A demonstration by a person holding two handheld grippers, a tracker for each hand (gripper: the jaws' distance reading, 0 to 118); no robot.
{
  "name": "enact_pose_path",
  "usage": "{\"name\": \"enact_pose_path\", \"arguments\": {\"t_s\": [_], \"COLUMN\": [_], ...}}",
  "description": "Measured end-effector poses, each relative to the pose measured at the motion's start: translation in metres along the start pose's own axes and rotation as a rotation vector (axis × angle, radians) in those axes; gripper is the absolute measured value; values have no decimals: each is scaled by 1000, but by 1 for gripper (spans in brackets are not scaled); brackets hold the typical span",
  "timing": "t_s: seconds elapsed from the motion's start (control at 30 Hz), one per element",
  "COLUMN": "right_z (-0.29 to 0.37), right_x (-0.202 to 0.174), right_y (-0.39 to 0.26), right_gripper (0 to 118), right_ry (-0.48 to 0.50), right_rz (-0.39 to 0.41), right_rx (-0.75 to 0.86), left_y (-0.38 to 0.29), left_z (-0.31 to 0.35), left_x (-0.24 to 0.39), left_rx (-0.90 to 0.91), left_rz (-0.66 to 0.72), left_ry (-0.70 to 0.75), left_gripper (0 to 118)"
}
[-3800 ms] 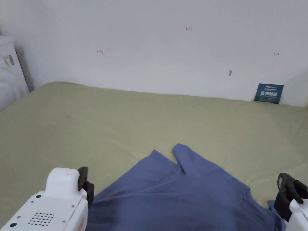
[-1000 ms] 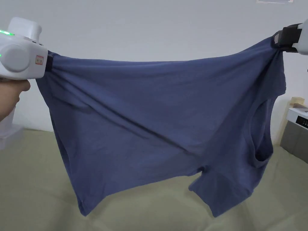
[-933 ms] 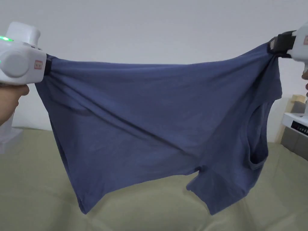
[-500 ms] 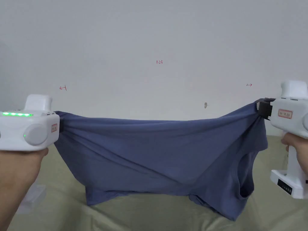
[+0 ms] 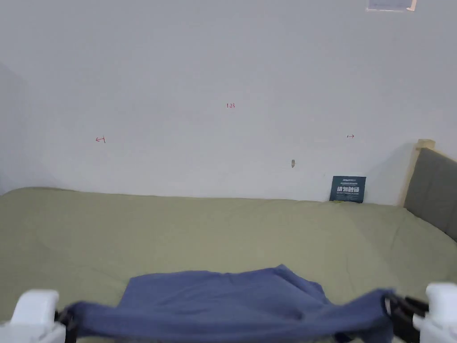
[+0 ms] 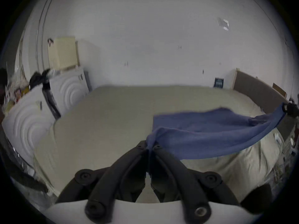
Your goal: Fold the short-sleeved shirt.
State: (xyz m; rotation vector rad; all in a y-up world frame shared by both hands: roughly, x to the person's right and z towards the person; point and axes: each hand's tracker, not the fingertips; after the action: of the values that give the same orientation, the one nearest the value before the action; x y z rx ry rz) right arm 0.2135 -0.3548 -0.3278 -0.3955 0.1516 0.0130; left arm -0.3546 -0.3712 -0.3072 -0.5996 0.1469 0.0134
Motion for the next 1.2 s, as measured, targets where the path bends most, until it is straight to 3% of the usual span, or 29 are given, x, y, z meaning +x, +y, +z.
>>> {"name": "enact_pose_path", "arguments": {"t_s": [0.2, 0.3, 0.33, 0.37, 0.4, 0.43, 0.5, 0.53, 0.7, 0.8, 0.83, 0.87, 0.9, 0.97, 1.0, 1.2], "right_z": [-3, -5, -4, 2, 6, 11, 34, 49, 118, 133, 134, 133, 131, 129, 129, 117], "right_x": [-6, -8, -8, -10, -13, -18, -29, -33, -66, -80, -83, -85, -88, -92, -89, -80], "right_y": [-146, -178, -177, -172, -161, -146, -110, -92, -42, -43, -45, -49, -51, -55, -54, -65], "right_gripper": [4, 4, 6, 26, 26, 36, 79, 80, 80, 78, 75, 48, 8, 2, 2, 2], "right_ry": [-52, -101, -96, -89, -87, -116, -63, -32, 55, -12, -18, -21, -36, -98, -57, -75], "right_rz": [-3, -18, -47, -63, -53, -2, 27, 10, -28, -60, -59, -54, -41, -15, -16, -50], "right_rx": [-292, -376, -355, -329, -295, -263, -160, -51, 281, 321, 323, 320, 312, 292, 272, 216], "left_y": [-122, -140, -140, -132, -122, -114, -106, -98, -83, -92, -85, -86, -87, -87, -84, -90], "left_z": [-35, -42, -41, -36, -29, -22, 3, 20, 117, 138, 156, 161, 163, 152, 148, 102], "left_x": [-15, -22, -25, -26, -27, -28, -25, -24, 13, 25, 36, 41, 49, 41, 34, -6], "left_rx": [-242, -262, -254, -224, -176, -143, -7, 83, 382, 390, 396, 391, 381, 348, 292, 82], "left_rz": [-28, 7, 31, 35, 28, 24, 20, 13, -70, -25, -25, -21, -30, -72, -56, 11], "left_ry": [27, 17, 6, -7, -8, 8, -12, -23, -29, 8, -3, -14, 10, 41, -15, -17], "left_gripper": [3, 3, 8, 37, 37, 48, 103, 114, 114, 107, 89, 34, 0, 0, 0, 0]}}
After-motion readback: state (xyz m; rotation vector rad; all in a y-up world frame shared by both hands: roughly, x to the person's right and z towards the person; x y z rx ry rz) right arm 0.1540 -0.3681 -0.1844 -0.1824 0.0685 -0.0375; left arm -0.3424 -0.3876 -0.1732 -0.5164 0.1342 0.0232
